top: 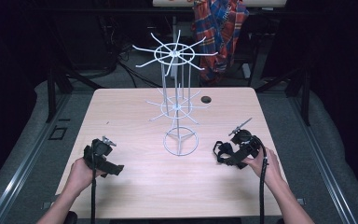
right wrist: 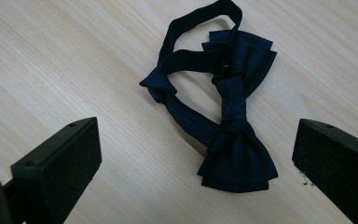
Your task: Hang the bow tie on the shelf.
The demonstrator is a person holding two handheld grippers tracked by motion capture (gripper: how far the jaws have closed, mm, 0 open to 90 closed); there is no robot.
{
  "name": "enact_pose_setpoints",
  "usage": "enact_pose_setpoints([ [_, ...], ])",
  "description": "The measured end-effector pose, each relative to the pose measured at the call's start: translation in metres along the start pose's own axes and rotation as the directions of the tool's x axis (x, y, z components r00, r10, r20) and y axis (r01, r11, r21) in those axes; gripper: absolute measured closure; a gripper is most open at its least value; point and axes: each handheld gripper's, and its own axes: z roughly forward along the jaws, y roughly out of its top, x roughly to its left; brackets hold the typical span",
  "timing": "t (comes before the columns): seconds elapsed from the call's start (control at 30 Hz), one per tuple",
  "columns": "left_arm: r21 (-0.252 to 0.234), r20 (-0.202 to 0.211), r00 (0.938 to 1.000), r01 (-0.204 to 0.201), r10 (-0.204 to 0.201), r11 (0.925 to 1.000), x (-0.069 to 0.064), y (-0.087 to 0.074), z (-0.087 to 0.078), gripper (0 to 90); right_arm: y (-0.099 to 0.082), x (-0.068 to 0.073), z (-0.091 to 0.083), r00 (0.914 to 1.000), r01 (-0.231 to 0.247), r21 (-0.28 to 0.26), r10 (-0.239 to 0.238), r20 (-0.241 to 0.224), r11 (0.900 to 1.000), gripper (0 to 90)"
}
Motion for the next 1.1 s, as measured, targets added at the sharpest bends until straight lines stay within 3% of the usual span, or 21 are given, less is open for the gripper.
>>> enact_pose_setpoints([
  [0.33, 0.004, 0.002, 1.0, -0.001, 0.001, 1.0, -0.001, 0.0, 0.001, 0.0, 0.003, -0.004, 0.012, 0.9996, -0.03, 0.014, 0.029, 0.001, 0.9995, 1.5],
  [0.43, 0.004, 0.002, 1.0, -0.004, 0.004, 1.0, -0.001, 0.0, 0.001, 0.0, 0.004, -0.004, 0.019, 0.999, -0.043, 0.017, 0.043, -0.006, 0.9989, 5.8],
  [0.5, 0.006, 0.003, 1.0, -0.004, 0.004, 1.0, -0.001, 0.001, 0.001, 0.0, 0.006, -0.004, 0.024, 0.9994, -0.033, 0.019, 0.033, 0.005, 0.9993, 13.8],
  [0.57, 0.007, 0.003, 1.0, -0.005, 0.005, 1.0, -0.001, 0.001, 0.002, 0.0, 0.007, -0.002, 0.028, 0.9993, -0.032, 0.026, 0.031, 0.02, 0.9991, 13.9],
  [0.6, 0.006, 0.007, 1.0, -0.006, 0.006, 1.0, -0.001, 0.001, 0.002, 0.0, 0.009, -0.003, 0.028, 0.9997, -0.007, 0.065, 0.005, 0.025, 0.9979, 13.9],
  [0.63, 0.006, 0.007, 1.0, -0.006, 0.006, 1.0, -0.001, 0.001, 0.002, 0.0, 0.008, -0.001, 0.032, 0.9991, -0.033, 0.036, 0.032, 0.027, 0.9988, 13.8],
  [0.73, 0.003, 0.008, 0.9999, -0.009, 0.009, 1.0, -0.002, 0.001, 0.002, 0.0, 0.01, -0.001, 0.033, 0.9987, -0.038, 0.03, 0.037, 0.035, 0.9988, 12.6],
  [0.77, 0.004, 0.008, 0.9999, -0.01, 0.01, 0.9999, -0.002, 0.001, 0.002, 0.0, 0.011, 0.0, 0.034, 0.9979, -0.044, 0.023, 0.043, 0.049, 0.9987, 7.6],
  [0.93, 0.006, 0.007, 0.9999, -0.012, 0.012, 0.9999, -0.002, 0.001, 0.002, 0.0, 0.012, -0.001, 0.043, 0.9942, -0.079, 0.045, 0.075, 0.076, 0.9958, 3.3],
  [1.03, 0.009, 0.005, 0.9999, -0.013, 0.013, 0.9999, -0.002, 0.001, 0.003, 0.0, 0.011, -0.002, 0.047, 0.9935, -0.09, 0.06, 0.085, 0.076, 0.9942, 7.3],
  [1.07, 0.009, 0.004, 0.9999, -0.011, 0.011, 0.9999, -0.003, 0.001, 0.003, 0.0, 0.01, -0.004, 0.046, 0.9915, -0.104, 0.041, 0.101, 0.082, 0.9937, 20.0],
  [1.1, 0.01, 0.003, 0.9999, -0.012, 0.012, 0.9999, -0.002, 0.001, 0.003, 0.0, 0.01, -0.004, 0.046, 0.9915, -0.104, 0.041, 0.101, 0.082, 0.9937, 20.0],
])
